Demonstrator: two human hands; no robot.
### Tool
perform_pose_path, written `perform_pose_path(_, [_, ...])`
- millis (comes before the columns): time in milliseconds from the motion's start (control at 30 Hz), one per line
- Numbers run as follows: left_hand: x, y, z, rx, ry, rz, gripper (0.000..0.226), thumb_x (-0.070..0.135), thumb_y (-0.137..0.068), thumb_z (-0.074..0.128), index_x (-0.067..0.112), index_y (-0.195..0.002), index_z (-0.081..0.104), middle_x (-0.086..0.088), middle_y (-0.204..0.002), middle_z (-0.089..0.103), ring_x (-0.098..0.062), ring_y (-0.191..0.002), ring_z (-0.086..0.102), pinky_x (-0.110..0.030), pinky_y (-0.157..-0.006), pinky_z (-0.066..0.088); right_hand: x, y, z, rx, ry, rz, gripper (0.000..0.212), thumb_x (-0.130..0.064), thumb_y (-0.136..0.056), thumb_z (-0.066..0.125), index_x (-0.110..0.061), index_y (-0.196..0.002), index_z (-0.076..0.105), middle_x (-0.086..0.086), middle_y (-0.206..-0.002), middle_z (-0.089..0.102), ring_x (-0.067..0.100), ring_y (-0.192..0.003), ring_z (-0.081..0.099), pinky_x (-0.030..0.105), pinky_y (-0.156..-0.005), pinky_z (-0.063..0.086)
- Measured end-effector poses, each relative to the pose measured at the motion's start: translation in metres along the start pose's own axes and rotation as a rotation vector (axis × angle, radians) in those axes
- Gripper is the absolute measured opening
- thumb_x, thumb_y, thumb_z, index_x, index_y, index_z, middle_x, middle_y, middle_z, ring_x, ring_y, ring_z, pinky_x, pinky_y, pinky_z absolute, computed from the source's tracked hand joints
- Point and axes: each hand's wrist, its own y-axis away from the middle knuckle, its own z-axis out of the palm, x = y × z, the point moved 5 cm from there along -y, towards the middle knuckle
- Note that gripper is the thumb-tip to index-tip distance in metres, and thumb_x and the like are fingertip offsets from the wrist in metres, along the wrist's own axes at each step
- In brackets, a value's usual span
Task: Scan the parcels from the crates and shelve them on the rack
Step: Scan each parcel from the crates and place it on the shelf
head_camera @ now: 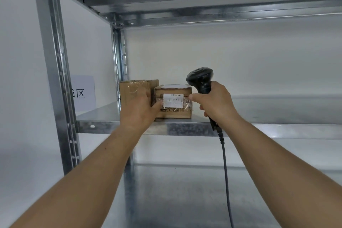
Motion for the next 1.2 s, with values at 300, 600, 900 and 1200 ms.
perform_pose_path(300, [-0.002, 0.073, -0.025, 0.131, 0.047, -0.036, 0.042, 0.047, -0.09, 0.058, 0.022, -0.123, 0.05, 0.005, -0.111, 0.057, -0.014, -0.097, 0.057, -0.031, -0.074, 0.043, 0.005, 0.095, 0.012, -0.081, -0.27, -0.079, 0.022, -0.03, -0.082, 0.075, -0.023, -0.09, 0.056, -0.002, -0.087, 0.066, 0.02, -0.08, 0.064, 0.04, -0.072, 0.056])
perform_pose_path(600, [-0.053, 0.149, -0.045, 0.195, -0.075, -0.243, 0.044, 0.049, -0.09, 0.058, 0.023, -0.126, 0.053, 0.004, -0.13, 0.052, -0.01, -0.099, 0.056, -0.032, -0.081, 0.049, 0.014, 0.165, 0.073, -0.329, -0.483, -0.032, 0.02, -0.035, -0.084, 0.072, -0.024, -0.096, 0.061, -0.006, -0.084, 0.066, 0.016, -0.078, 0.062, 0.039, -0.079, 0.055])
perform_pose_path(900, [-0.127, 0.212, -0.112, 0.235, -0.219, -0.411, 0.045, 0.05, -0.09, 0.058, 0.023, -0.126, 0.052, 0.006, -0.129, 0.05, -0.007, -0.097, 0.053, -0.031, -0.081, 0.047, -0.02, 0.23, 0.152, -0.568, -0.623, -0.073, 0.016, -0.032, -0.081, 0.074, -0.024, -0.089, 0.062, -0.015, -0.062, 0.062, 0.005, -0.06, 0.059, 0.031, -0.066, 0.051])
perform_pose_path(1200, [-0.223, 0.273, -0.246, 0.3, -0.411, -0.564, 0.042, 0.05, -0.09, 0.057, 0.024, -0.123, 0.052, 0.008, -0.122, 0.048, -0.01, -0.108, 0.053, -0.034, -0.083, 0.049, -0.115, 0.318, 0.25, -0.757, -0.757, -0.115, 0.018, -0.031, -0.086, 0.073, -0.025, -0.08, 0.057, -0.011, -0.055, 0.058, 0.005, -0.047, 0.054, 0.022, -0.05, 0.045])
